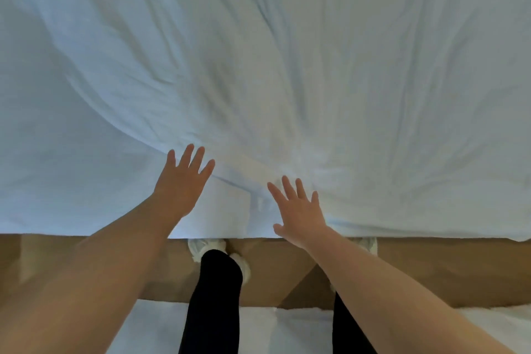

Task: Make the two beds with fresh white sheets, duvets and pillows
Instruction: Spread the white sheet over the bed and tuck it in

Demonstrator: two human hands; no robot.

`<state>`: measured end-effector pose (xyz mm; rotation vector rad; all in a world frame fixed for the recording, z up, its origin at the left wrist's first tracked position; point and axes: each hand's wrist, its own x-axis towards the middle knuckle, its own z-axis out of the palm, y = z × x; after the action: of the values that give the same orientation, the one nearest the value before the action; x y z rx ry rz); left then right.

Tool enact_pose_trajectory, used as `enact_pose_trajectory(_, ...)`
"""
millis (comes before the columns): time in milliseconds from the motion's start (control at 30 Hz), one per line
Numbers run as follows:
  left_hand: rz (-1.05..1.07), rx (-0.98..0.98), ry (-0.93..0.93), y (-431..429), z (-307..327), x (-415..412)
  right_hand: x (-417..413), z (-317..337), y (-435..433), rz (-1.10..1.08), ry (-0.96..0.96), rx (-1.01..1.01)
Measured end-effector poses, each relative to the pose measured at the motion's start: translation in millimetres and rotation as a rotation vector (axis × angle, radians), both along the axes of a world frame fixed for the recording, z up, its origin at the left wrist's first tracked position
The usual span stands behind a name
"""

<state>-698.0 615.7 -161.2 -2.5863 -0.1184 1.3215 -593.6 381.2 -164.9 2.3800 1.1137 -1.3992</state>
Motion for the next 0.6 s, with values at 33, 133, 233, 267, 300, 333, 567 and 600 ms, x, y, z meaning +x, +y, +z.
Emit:
enact_pose_trajectory(33, -0.029, 0.019, -0.010, 24.1, -6.5, -3.9, -11.3, -6.9, 24.3, -0.050, -0.002, 0.009)
enact_pose_trajectory(133, -0.040, 0.101, -0.038, 89.2, -26.6, -17.7, -33.0, -26.4, 96.5, -0.066, -0.061, 0.083)
enact_pose_trajectory(233, -0.060, 0.162, -0.063, 127.3, -47.9, -18.4, -36.8, -47.7, 141.4, -0.019, -0.198, 0.103)
enact_pose_trajectory(267, -0.071, 0.170, -0.087, 135.8, -56.1, -15.1, -34.1, -55.3, 151.3, 0.000, -0.260, 0.082)
enact_pose_trajectory(300, -0.075, 0.179, -0.114, 143.4, -64.8, -12.5, -31.1, -63.6, 159.5, 0.022, -0.312, 0.052)
enact_pose_trajectory(333, -0.075, 0.187, -0.142, 150.4, -73.6, -11.0, -29.8, -71.8, 166.5, 0.040, -0.339, 0.018)
enact_pose_trajectory(567, -0.156, 0.129, -0.398, 192.9, -128.2, -19.7, -24.9, -110.1, 194.3, -0.005, -0.383, 0.120)
enact_pose_trajectory(600, -0.153, 0.111, -0.413, 192.4, -130.8, -19.8, -15.7, -109.0, 194.7, -0.037, -0.365, 0.157)
